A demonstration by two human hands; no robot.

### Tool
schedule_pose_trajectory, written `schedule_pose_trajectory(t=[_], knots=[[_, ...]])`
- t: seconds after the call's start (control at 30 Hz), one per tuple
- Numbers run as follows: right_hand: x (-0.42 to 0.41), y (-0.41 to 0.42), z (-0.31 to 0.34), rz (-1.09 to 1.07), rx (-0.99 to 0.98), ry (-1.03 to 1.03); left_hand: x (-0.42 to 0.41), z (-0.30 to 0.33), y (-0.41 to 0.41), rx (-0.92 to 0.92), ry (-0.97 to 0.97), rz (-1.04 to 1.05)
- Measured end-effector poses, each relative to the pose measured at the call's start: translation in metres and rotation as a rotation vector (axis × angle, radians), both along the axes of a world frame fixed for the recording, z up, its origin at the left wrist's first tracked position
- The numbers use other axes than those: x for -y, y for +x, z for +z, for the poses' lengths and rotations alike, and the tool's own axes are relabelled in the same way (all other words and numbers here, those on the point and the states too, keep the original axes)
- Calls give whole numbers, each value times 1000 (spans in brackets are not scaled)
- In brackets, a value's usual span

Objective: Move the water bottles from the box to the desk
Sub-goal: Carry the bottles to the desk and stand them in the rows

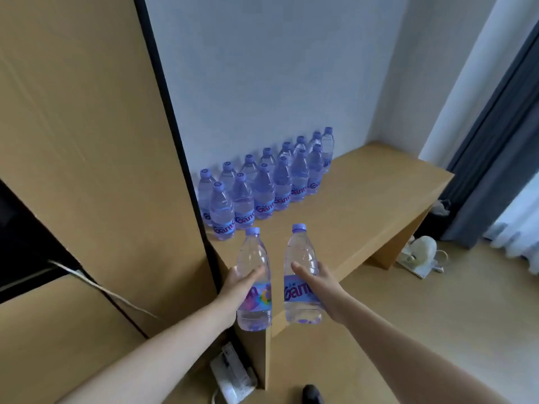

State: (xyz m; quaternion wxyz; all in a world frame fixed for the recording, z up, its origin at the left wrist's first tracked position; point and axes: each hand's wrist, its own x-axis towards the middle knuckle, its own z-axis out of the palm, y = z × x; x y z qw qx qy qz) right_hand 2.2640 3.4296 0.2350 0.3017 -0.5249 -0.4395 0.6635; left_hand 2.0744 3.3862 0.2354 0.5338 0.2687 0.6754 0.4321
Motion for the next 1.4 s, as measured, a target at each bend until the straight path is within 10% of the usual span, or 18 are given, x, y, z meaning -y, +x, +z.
schedule_pose_trajectory(t=[0.43,1.4], knots=[[-168,-31,7,689,63,-75,-86,8,7,-9,-8,290],[-205,-84,-8,599,414,385,-154,-14,-7,-422,-99,607]])
